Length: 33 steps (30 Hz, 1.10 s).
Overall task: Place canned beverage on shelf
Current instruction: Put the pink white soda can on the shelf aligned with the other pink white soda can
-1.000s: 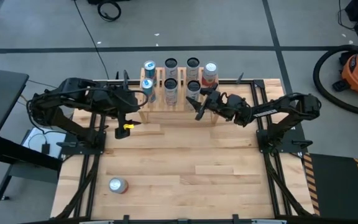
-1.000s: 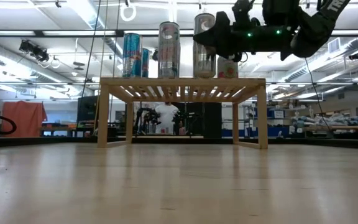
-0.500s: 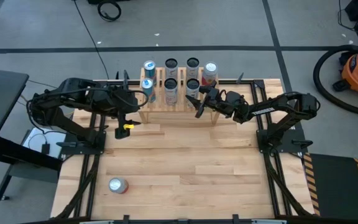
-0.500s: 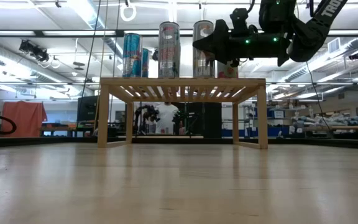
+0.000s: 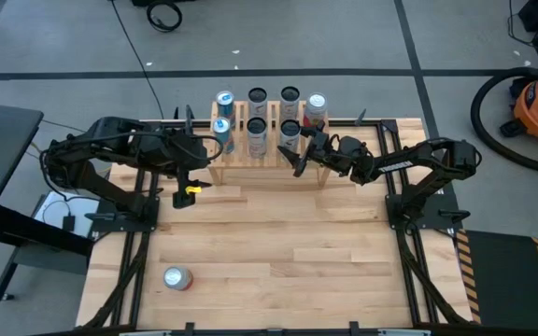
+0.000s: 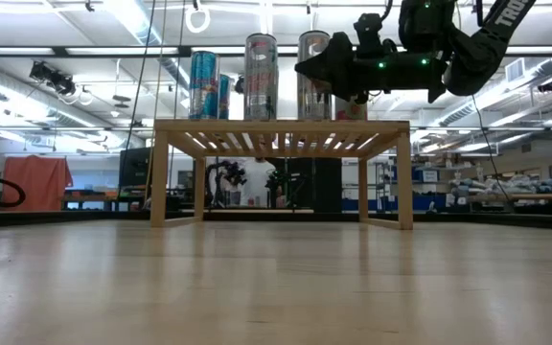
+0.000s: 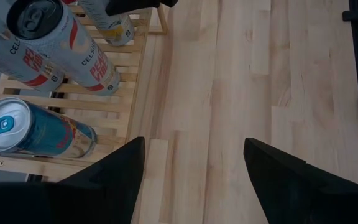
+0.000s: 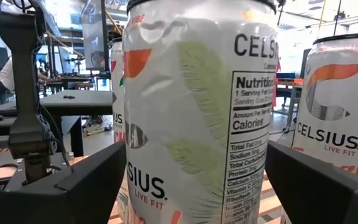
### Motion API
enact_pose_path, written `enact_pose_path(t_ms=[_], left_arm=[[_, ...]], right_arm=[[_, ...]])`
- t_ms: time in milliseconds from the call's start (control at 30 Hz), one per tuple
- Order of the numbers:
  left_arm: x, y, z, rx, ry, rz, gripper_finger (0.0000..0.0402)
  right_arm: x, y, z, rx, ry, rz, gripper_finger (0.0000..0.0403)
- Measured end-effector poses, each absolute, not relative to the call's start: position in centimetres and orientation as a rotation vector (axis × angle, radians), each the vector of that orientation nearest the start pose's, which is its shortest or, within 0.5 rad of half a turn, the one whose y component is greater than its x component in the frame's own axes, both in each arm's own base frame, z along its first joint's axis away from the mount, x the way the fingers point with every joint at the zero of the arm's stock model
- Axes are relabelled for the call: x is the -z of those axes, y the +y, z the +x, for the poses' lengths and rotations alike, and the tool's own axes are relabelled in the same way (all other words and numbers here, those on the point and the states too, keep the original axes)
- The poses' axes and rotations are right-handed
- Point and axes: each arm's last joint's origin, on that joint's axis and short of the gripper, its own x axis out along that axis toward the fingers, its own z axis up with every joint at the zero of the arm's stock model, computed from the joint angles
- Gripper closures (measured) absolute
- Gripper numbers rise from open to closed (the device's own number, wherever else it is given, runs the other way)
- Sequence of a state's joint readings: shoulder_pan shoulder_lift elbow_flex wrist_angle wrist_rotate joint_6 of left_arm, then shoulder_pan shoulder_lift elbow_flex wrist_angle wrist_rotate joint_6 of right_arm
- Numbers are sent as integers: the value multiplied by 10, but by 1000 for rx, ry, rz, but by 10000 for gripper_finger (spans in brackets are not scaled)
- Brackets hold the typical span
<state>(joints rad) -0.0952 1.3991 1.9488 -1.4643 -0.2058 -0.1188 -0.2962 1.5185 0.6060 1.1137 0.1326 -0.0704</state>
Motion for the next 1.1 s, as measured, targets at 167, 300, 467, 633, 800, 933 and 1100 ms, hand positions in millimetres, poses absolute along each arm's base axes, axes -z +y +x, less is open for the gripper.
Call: enact_pose_path(t_ms=[167, 300, 467, 633, 800, 933, 1100], left_arm=[[-467, -14, 211, -157, 896, 26, 127], [-466, -14, 210, -166, 897, 6, 127], [-466, -14, 210, -171, 898, -2, 127], [-467, -14, 211, -148, 899, 48, 127], [-466, -9, 210, -166, 905, 42, 127], [-466, -9, 210, -157, 910, 66, 127], [-465, -9, 212, -142, 917, 95, 127]], right_arm=[[-231, -91, 284, 436, -197, -99, 21], [-238, -89, 280, 434, -222, -105, 21], [-250, -82, 274, 462, -208, -168, 21], [-263, -72, 264, 475, -170, -182, 20], [-276, -59, 251, 464, -131, -175, 20], [-285, -46, 240, 518, -97, -205, 20], [-291, -34, 231, 564, -62, -227, 20]])
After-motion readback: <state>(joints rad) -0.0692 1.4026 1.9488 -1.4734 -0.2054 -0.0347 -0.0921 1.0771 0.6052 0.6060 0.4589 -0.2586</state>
